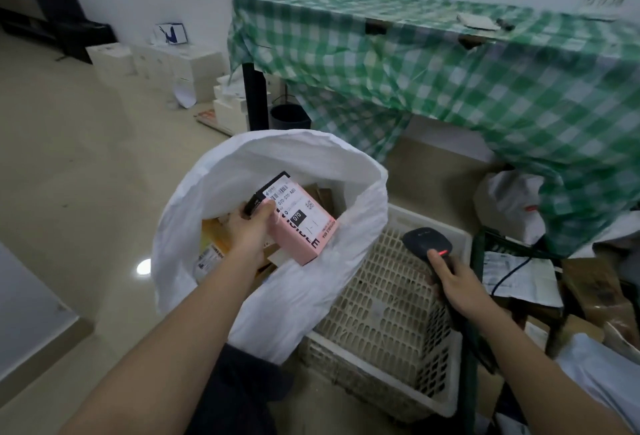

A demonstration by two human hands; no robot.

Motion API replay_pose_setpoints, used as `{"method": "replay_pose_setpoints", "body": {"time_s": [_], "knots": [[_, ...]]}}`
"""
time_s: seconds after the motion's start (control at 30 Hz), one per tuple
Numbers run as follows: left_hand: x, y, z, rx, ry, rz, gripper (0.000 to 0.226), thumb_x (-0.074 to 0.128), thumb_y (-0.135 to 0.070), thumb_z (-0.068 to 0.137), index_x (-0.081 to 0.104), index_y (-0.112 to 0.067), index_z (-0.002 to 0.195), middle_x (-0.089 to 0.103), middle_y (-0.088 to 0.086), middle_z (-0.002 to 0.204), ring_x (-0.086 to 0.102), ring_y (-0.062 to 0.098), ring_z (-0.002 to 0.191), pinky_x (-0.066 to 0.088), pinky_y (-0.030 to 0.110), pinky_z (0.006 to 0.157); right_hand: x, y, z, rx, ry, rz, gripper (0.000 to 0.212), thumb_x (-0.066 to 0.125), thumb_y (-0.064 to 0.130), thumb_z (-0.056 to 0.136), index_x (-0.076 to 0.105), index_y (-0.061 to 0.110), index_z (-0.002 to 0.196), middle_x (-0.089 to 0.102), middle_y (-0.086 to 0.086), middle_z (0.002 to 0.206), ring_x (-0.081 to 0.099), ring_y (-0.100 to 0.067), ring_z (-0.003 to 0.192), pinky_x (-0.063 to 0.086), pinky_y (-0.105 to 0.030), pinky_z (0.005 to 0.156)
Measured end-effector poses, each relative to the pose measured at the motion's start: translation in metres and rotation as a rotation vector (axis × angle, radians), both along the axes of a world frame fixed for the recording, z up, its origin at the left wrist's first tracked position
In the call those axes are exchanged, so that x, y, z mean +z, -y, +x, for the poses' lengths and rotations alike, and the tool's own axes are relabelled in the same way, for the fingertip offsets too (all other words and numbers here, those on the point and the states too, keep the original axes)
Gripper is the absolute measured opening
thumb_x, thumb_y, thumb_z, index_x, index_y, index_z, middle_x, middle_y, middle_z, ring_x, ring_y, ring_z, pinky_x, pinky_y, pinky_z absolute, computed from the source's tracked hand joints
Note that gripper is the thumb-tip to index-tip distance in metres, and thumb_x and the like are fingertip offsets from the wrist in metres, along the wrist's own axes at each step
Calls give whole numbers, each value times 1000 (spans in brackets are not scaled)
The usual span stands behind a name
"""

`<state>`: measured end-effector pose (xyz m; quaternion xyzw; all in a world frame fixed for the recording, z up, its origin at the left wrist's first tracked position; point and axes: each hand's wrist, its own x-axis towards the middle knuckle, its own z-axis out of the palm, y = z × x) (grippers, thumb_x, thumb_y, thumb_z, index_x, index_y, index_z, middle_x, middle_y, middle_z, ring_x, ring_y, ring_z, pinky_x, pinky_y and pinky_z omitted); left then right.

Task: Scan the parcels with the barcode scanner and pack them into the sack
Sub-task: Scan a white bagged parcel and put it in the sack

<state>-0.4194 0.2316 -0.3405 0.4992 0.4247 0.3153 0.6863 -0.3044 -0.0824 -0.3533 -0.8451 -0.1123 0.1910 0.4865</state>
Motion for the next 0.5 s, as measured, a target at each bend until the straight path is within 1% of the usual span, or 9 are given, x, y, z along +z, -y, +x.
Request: {"method": "replay_pose_setpoints", "body": {"time_s": [0.07, 0.1, 0.13, 0.2, 0.27, 0.3, 0.37, 0.43, 0.5], "knots": [[-5, -8, 34, -51, -6, -39, 63, 68, -22, 88, 37, -17, 143, 54, 2, 127, 58, 24, 110, 54, 35, 82, -7, 1, 11, -33, -17, -9, 40, 45, 48, 96, 55, 9, 95, 56, -9, 67, 52, -21, 55, 41, -31, 54], [-10, -10, 50, -116, -9, -66, 71, 67, -24, 89, 28, -19, 148, 51, 3, 129, 56, 26, 112, 52, 40, 89, -11, 3, 16, -42, -23, -18, 41, 45, 49, 96, 56, 9, 99, 58, -10, 69, 54, -22, 57, 42, -32, 56], [-17, -12, 64, -190, -33, -74, 73, 66, -25, 89, 24, -22, 149, 52, 8, 131, 57, 29, 113, 52, 44, 91, -12, 4, 19, -45, -26, -25, 43, 45, 50, 95, 57, 8, 100, 59, -11, 71, 56, -23, 60, 44, -32, 58], [-31, -10, 82, -310, -120, -19, 68, 65, -29, 90, 28, -23, 147, 52, 12, 136, 57, 34, 116, 49, 49, 96, -14, 5, 24, -43, -13, -24, 45, 44, 51, 95, 58, 8, 101, 63, -15, 78, 60, -25, 66, 45, -33, 64], [-35, 0, 88, -350, -197, 126, 65, 64, -30, 91, 33, -18, 147, 43, 8, 147, 46, 31, 129, 40, 43, 108, -14, 9, 26, -47, -1, -36, 41, 42, 49, 96, 58, 11, 105, 65, -16, 87, 61, -23, 71, 45, -28, 64], [-31, 7, 87, -350, -214, 198, 61, 62, -27, 93, 35, -16, 147, 40, 5, 149, 42, 28, 133, 36, 38, 110, -14, 12, 26, -41, 5, -37, 39, 41, 47, 98, 57, 12, 105, 64, -13, 85, 59, -21, 70, 45, -23, 61], [-29, 18, 79, -342, -236, 305, 51, 57, -21, 96, 40, -15, 144, 40, 4, 149, 40, 25, 135, 35, 35, 108, -15, 16, 23, -30, 3, -35, 38, 41, 44, 99, 56, 10, 102, 59, -9, 76, 55, -19, 65, 43, -18, 54], [-29, 29, 63, -323, -252, 318, 44, 55, -17, 97, 44, -15, 140, 45, 5, 145, 45, 24, 130, 38, 32, 102, -15, 21, 19, -29, -16, -44, 43, 41, 45, 98, 58, 6, 97, 58, -7, 71, 55, -20, 62, 43, -23, 55], [-27, 46, 43, -340, -264, 309, 37, 56, -15, 96, 49, -13, 132, 52, 6, 136, 51, 22, 119, 40, 27, 92, -12, 28, 12, -29, -32, -35, 47, 43, 50, 95, 60, 6, 95, 60, -7, 71, 56, -20, 61, 44, -26, 58]]}}
